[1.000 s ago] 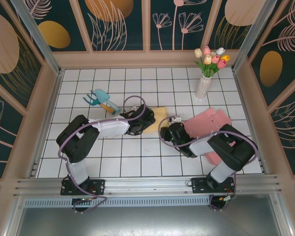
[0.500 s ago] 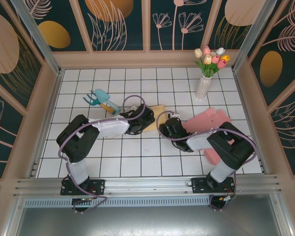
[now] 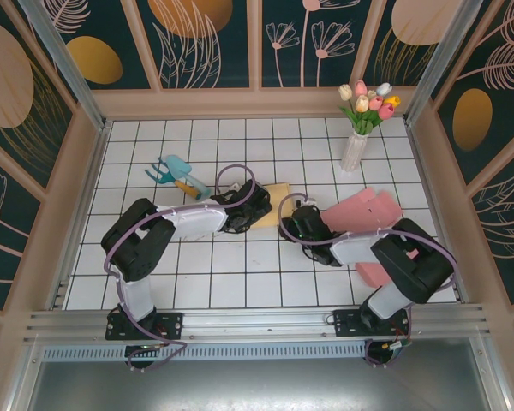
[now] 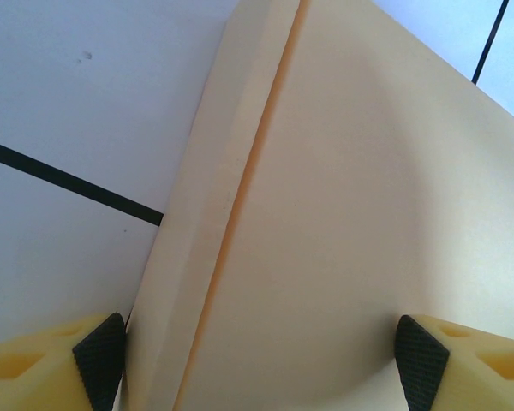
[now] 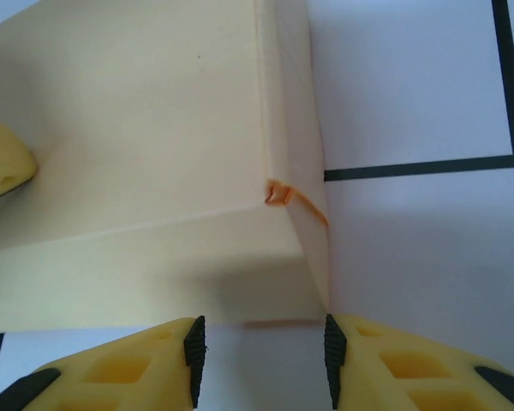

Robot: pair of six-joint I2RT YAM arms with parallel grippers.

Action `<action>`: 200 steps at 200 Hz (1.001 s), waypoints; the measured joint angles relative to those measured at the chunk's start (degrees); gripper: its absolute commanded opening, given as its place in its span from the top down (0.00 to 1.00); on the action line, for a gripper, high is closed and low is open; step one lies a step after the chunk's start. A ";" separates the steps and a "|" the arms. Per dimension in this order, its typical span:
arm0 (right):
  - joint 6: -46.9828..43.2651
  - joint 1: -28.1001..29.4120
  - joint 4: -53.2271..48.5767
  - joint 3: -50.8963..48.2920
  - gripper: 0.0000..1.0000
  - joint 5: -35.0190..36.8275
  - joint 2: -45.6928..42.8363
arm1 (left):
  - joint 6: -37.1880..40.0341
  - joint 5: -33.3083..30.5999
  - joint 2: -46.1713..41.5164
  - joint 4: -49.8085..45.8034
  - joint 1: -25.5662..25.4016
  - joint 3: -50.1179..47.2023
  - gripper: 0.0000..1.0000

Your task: Fold the paper box

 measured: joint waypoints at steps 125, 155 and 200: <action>0.55 1.38 -0.96 1.88 0.91 2.03 1.31 | 0.68 1.70 0.24 -0.04 0.72 0.37 0.18; -0.44 -0.11 -0.57 5.40 0.91 1.99 5.97 | 0.66 2.23 0.24 0.02 1.05 0.44 0.19; -0.96 -0.94 -1.29 9.16 0.89 1.38 8.26 | 0.92 3.48 0.55 -0.15 1.79 1.05 0.19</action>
